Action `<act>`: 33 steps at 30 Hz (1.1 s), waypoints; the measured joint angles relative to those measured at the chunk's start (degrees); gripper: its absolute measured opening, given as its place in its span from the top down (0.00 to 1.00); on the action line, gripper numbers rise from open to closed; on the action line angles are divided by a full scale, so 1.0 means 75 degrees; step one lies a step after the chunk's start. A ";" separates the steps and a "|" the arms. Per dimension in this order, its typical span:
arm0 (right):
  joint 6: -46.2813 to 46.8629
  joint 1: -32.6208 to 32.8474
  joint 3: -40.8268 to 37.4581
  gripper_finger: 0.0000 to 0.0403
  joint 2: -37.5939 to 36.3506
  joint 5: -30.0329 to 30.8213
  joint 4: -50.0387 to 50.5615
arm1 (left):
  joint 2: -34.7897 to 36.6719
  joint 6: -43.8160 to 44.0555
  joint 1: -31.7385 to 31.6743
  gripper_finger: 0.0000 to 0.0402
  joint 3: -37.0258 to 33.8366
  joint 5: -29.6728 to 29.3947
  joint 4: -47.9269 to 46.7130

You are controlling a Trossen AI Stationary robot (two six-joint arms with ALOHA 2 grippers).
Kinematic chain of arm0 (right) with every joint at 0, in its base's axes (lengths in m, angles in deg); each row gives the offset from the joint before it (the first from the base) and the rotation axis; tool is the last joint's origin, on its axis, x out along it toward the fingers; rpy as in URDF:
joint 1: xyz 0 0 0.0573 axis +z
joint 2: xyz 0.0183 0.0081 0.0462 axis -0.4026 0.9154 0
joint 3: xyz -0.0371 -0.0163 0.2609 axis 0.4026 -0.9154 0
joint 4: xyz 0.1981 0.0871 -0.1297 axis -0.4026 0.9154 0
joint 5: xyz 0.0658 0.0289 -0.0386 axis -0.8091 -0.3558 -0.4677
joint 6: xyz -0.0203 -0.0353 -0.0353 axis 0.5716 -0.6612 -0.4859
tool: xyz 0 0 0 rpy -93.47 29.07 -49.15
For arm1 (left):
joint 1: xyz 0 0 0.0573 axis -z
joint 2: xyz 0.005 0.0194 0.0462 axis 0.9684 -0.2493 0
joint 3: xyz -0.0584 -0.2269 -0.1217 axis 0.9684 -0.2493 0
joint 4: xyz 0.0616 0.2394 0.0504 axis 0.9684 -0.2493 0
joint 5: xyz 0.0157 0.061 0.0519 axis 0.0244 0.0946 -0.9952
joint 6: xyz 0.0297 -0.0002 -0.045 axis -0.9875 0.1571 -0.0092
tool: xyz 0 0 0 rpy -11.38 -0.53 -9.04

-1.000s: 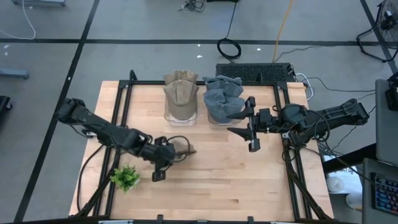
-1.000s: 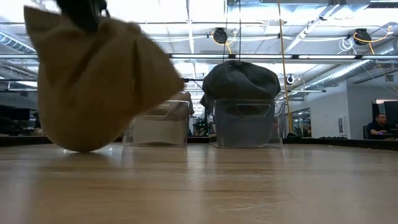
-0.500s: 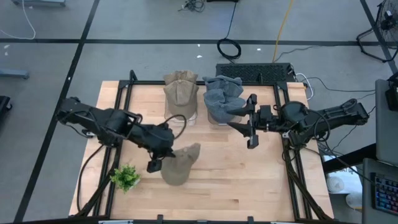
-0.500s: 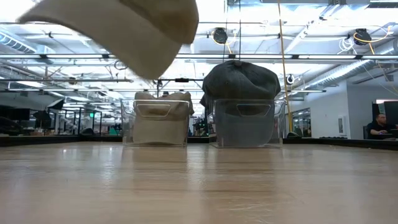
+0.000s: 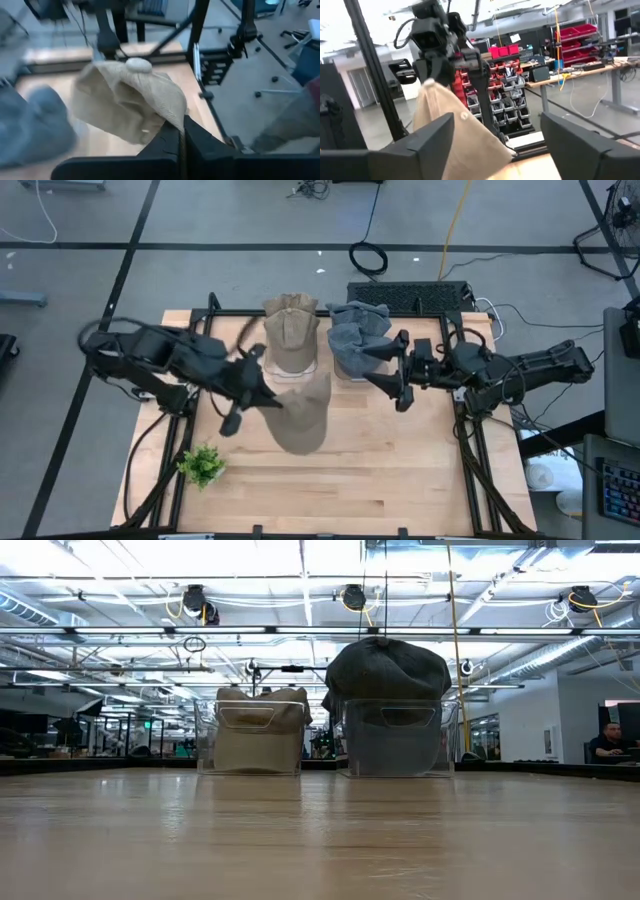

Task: Pick & Place hat
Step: Put the brown cap into the left transparent bin

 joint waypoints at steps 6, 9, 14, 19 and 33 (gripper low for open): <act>0.0626 -0.0024 0.0000 0.19 -0.0002 -0.0026 0.0008 | 0.0000 -0.1374 -0.0123 1.00 0.0851 -0.0473 -0.0042; 0.0872 -0.0027 0.0003 0.18 0.0072 -0.0023 -0.0034 | 0.0005 -0.2052 -0.0212 1.00 0.1109 -0.0820 0.0055; 0.1268 -0.0044 0.0003 0.20 0.0430 -0.0243 -0.0012 | 0.0000 -0.2782 -0.0397 1.00 0.1369 -0.1130 0.0172; 0.1460 -0.0117 0.0003 0.19 0.0857 -0.0440 -0.0358 | -0.0006 -0.3237 -0.0528 1.00 0.1379 -0.1171 0.0436; 0.2179 -0.0387 0.0003 0.19 0.1796 -0.1768 -0.1839 | -0.0068 -0.3625 -0.0535 1.00 0.1377 -0.1340 0.1088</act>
